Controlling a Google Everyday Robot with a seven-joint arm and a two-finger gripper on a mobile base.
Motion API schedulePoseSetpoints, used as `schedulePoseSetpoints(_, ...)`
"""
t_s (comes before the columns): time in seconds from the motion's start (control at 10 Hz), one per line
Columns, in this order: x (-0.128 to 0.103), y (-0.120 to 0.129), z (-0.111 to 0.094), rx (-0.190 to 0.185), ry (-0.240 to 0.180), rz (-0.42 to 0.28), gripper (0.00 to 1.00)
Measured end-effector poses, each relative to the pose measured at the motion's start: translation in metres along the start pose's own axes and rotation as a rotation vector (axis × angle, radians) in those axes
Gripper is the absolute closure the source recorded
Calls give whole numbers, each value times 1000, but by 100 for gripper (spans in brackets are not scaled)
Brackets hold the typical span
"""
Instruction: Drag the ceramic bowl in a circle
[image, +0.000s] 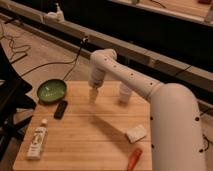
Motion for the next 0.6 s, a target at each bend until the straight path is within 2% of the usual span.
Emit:
schedulePoseSetpoints(0.1, -12, -8, 10, -2, -30, -19, 20)
schedulePoseSetpoints(0.2, -30, -14, 22, -3, -77, -51, 20)
schedulePoseSetpoints(0.4, -46, -17, 30, -3, -134, -83, 20)
schedulePoseSetpoints(0.6, -47, -17, 30, -2, -136, -84, 20)
